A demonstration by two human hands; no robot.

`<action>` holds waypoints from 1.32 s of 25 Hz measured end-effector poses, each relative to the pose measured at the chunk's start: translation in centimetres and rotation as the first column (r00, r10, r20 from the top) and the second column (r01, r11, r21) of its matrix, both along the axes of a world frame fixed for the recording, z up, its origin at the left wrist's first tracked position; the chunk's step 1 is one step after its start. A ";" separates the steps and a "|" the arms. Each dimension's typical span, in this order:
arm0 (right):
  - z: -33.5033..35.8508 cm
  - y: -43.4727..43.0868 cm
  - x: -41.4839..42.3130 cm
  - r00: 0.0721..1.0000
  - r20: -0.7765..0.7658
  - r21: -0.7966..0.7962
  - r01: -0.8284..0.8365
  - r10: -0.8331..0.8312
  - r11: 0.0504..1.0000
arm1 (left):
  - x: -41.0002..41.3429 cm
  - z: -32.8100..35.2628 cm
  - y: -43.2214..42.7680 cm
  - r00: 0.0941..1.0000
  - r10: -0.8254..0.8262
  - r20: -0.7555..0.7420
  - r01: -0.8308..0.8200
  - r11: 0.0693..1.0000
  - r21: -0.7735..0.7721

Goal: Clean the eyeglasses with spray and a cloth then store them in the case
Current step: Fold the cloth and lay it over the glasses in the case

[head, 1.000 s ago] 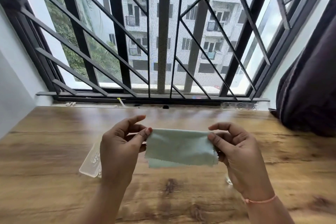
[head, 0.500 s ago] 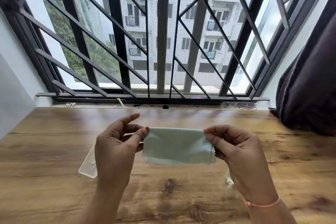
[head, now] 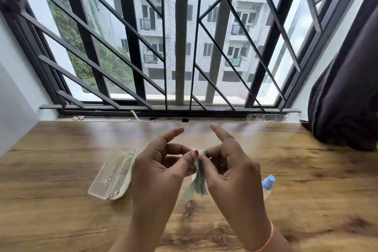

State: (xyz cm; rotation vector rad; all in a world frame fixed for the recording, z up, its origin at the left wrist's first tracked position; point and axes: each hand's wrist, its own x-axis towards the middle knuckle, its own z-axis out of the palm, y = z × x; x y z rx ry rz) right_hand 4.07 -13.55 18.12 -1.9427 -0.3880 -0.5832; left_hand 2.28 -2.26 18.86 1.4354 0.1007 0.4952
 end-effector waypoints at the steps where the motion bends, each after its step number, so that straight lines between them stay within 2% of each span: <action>1: -0.1 0.2 -0.1 1.000 0.009 -0.011 -0.012 0.013 1.000 | -0.1 0.0 -0.2 1.000 -0.011 0.000 0.011 1.000 0.009; 10: 0.4 -0.3 -0.7 0.994 -0.008 -0.101 -0.108 0.108 0.989 | -0.3 -0.4 -0.4 1.000 0.000 -0.012 0.001 1.000 0.031; 13: 0.5 -0.4 -0.7 0.993 -0.053 -0.076 -0.114 0.110 0.991 | -0.4 -0.2 -0.3 0.999 -0.031 -0.013 0.031 0.999 0.031; 15: 0.3 -0.6 -0.5 0.998 -0.018 -0.075 -0.063 0.062 0.995 | -0.5 0.0 -0.2 0.998 -0.058 -0.015 0.059 0.996 0.064; 18: 0.5 -0.9 -0.2 0.996 -0.070 0.062 -0.047 0.051 0.997 | -0.3 -0.4 0.3 0.999 -0.043 -0.013 0.044 0.994 0.102; 20: 1.0 -1.2 -0.2 0.975 -0.172 0.225 -0.101 0.142 0.969 | 0.3 -1.3 1.1 0.995 -0.054 -0.085 0.054 0.999 -0.004; 21: 1.2 -1.4 -0.1 0.953 -0.221 0.314 -0.132 0.207 0.940 | 0.6 -1.6 1.5 0.980 -0.124 -0.156 0.103 0.986 -0.133; 22: 1.4 -1.6 0.0 0.924 -0.266 0.394 -0.155 0.274 0.906 | 0.8 -1.8 1.9 0.945 -0.249 -0.212 0.178 0.936 -0.305; 23: 1.5 -1.7 0.2 0.892 -0.305 0.460 -0.169 0.334 0.872 | 0.9 -1.9 2.2 0.887 -0.402 -0.229 0.260 0.843 -0.471; 25: 1.3 -1.9 0.6 0.838 -0.357 0.558 -0.163 0.413 0.814 | 0.5 -1.6 2.4 0.799 -0.571 -0.188 0.350 0.697 -0.626; 26: 1.1 -2.0 0.7 0.822 -0.374 0.589 -0.149 0.430 0.795 | 0.5 -1.5 2.4 0.796 -0.579 -0.174 0.360 0.685 -0.633; 29: 0.6 -2.2 0.8 0.797 -0.412 0.618 -0.111 0.441 0.778 | 0.5 -1.2 2.5 0.834 -0.503 -0.227 0.314 0.771 -0.554; 33: 0.3 -2.4 1.1 0.791 -0.426 0.644 -0.075 0.438 0.762 | 0.2 -0.7 2.8 0.867 -0.437 -0.240 0.296 0.838 -0.458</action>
